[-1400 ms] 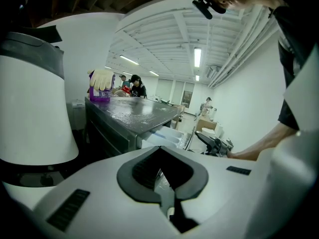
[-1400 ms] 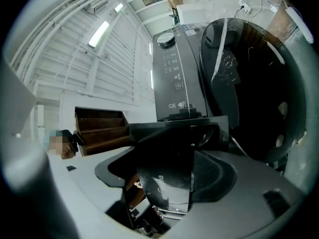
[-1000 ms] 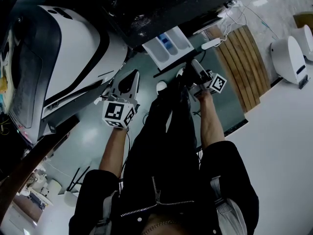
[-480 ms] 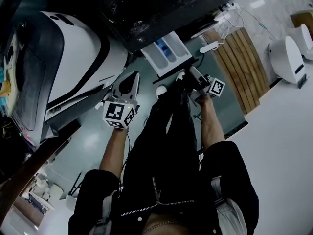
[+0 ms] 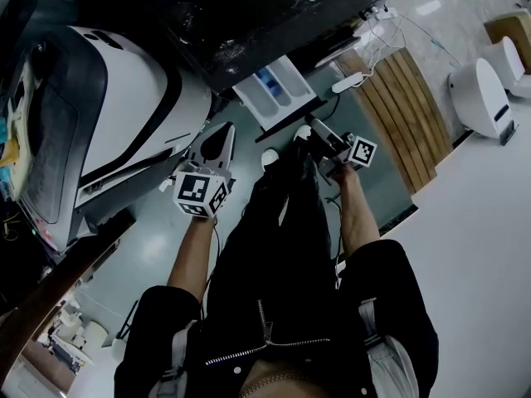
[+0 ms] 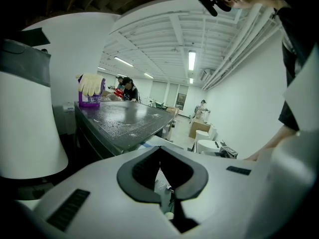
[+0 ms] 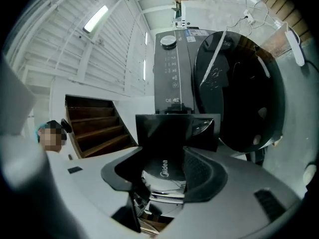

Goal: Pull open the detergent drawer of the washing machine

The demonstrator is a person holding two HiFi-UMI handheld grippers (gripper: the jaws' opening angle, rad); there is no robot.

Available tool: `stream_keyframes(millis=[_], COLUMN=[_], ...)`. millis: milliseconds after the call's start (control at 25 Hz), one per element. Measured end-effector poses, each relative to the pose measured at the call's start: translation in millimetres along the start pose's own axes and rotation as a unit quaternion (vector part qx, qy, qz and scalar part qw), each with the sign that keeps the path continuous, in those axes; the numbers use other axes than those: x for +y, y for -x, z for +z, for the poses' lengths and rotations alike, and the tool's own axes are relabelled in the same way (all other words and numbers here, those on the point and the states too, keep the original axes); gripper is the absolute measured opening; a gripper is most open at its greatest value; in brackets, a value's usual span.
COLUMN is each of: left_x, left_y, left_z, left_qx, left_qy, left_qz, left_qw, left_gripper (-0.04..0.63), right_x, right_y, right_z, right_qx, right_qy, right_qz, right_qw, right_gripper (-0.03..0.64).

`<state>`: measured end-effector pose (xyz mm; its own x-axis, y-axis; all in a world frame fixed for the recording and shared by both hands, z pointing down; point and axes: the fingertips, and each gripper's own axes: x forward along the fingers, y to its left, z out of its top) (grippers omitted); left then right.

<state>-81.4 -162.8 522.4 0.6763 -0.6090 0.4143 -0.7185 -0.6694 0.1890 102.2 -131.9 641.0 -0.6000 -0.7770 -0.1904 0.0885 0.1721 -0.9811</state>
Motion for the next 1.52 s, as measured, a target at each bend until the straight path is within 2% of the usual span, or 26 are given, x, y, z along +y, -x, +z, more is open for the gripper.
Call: stream_keyframes(millis=[40,120,240,280,440,560,640,760,840,1040,1200,1280,1360,1520], left_x=[-1.5,-4.1,-6.8,-8.0,-12.4,-15.2,-16.5,-18.1,-18.4,-17.5,-15.8,-14.9,-14.0,-12.8], left_y=[0.4,-0.5,-1.0,-0.5,2.7,6.2,7.8,12.3,14.9,19.8,22.5,24.9,27.7,32.3], left_z=[1.4,6.2,13.3,15.1,23.9,31.1,36.2,44.3,50.6,62.2,79.6,88.2,97.3,117.3], left_qx=[-0.002,-0.007,-0.016,-0.018,-0.028,-0.037,-0.042,-0.05,-0.057,-0.07,-0.085,-0.095,-0.102,-0.12], left_qy=[0.0,-0.002,-0.007,-0.008,-0.014,-0.017,-0.021,-0.027,-0.032,-0.043,-0.057,-0.061,-0.066,-0.079], left_qz=[-0.001,-0.004,-0.008,-0.009,-0.013,-0.014,-0.015,-0.015,-0.015,-0.013,-0.013,-0.012,-0.011,-0.009], left_qw=[1.0,1.0,0.9998,0.9998,0.9994,0.9991,0.9988,0.9983,0.9978,0.9966,0.9947,0.9936,0.9925,0.9896], left_gripper=[0.02,0.02,0.02,0.02,0.02,0.02,0.02,0.02,0.02,0.02,0.02,0.02,0.02,0.02], right_x=[4.3,12.9,20.0,21.2,36.7,48.8,49.1,41.2,50.2,85.4,125.2,146.5,168.9,211.9], right_y=[3.2,8.0,9.2,9.4,6.0,2.9,3.8,11.6,8.9,-7.3,-24.6,-31.8,-38.8,-52.2], right_z=[-0.9,1.3,3.6,3.1,2.3,2.7,3.4,4.2,5.5,2.6,11.9,13.4,14.4,23.0], right_qx=[0.003,0.008,0.024,0.03,0.049,0.062,0.073,0.095,0.1,0.114,0.103,0.098,0.09,0.048], right_qy=[0.001,0.018,0.073,0.09,0.145,0.195,0.236,0.313,0.355,0.443,0.523,0.551,0.573,0.603], right_qz=[0.002,-0.004,-0.047,-0.066,-0.1,-0.128,-0.165,-0.246,-0.273,-0.276,-0.277,-0.273,-0.263,-0.246], right_qw=[1.0,1.0,0.996,0.993,0.983,0.97,0.955,0.912,0.889,0.845,0.8,0.783,0.771,0.757], right_gripper=[0.21,0.174,0.062,0.001,0.005,0.005,0.005,0.005,0.005,0.005,0.006,0.006,-0.004,-0.003])
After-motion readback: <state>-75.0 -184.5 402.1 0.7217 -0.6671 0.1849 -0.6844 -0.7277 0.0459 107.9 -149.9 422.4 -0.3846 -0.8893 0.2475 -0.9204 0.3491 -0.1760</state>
